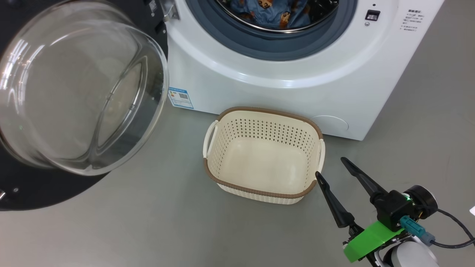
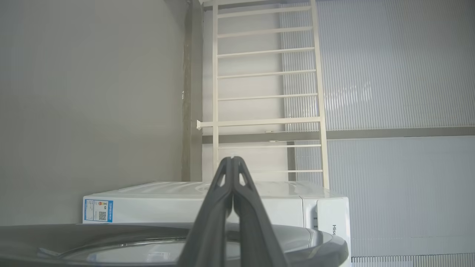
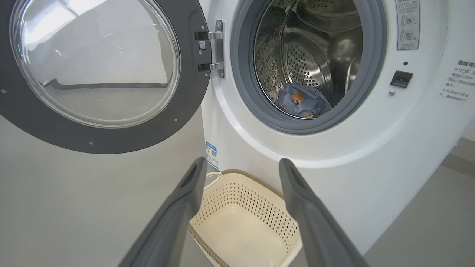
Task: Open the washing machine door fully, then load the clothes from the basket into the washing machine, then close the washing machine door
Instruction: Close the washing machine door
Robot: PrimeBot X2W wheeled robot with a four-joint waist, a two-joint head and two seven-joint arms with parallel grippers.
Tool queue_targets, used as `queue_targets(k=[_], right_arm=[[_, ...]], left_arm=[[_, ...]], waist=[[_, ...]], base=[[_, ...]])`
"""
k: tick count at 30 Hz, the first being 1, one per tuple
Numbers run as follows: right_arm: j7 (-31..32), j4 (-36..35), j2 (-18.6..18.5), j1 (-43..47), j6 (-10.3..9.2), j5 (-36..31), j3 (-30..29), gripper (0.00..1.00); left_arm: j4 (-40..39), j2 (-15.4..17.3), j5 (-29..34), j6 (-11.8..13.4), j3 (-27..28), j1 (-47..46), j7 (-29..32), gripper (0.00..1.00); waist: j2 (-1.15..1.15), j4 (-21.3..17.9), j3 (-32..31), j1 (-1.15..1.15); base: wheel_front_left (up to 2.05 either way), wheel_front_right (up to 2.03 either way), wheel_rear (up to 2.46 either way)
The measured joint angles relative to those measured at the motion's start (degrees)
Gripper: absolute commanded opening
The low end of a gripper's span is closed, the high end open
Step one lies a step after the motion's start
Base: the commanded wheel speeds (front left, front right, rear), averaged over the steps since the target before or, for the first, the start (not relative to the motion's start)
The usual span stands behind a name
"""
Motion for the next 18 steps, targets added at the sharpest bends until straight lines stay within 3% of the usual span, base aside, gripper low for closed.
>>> queue_targets(k=[18], right_arm=[[0.0, 0.04, -0.43, 0.0, 0.0, 0.0, 0.45, 1.0]], left_arm=[[-2.15, -1.79, -5.39, -0.01, -2.18, 3.33, 9.83, 0.0]], waist=[[0.0, -0.04, -0.57, 0.0]], base=[[0.0, 0.0, 0.0]])
